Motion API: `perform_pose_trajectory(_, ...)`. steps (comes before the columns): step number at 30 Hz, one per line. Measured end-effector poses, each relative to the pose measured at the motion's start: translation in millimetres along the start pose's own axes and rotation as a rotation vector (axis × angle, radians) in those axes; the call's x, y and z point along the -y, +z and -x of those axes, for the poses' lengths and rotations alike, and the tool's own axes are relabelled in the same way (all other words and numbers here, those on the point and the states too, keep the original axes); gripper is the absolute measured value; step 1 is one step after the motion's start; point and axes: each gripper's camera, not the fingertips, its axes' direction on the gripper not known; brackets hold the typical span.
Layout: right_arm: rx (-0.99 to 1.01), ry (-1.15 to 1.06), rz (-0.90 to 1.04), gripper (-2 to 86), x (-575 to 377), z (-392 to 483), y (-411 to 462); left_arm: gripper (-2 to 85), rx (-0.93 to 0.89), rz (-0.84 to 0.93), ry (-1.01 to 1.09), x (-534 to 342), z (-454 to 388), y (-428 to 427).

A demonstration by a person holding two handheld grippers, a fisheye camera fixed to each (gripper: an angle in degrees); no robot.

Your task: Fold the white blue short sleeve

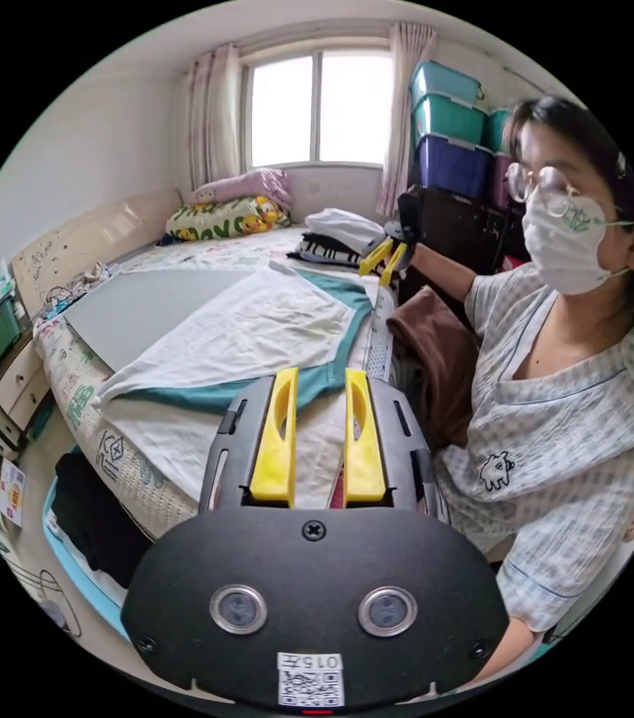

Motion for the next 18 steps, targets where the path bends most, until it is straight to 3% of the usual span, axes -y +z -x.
perform_pose_trajectory(5,0.016,0.041,0.090,9.4,5,-5,1,9.2,0.053,0.172,0.011,14,7,46)
perform_pose_trajectory(11,-0.013,0.065,0.109,5.5,22,3,-22,1.3,0.004,0.160,-0.056,18,27,62)
perform_pose_trajectory(18,0.008,0.141,0.066,-0.8,53,-2,-53,-0.4,-0.016,0.082,-0.083,19,40,56)
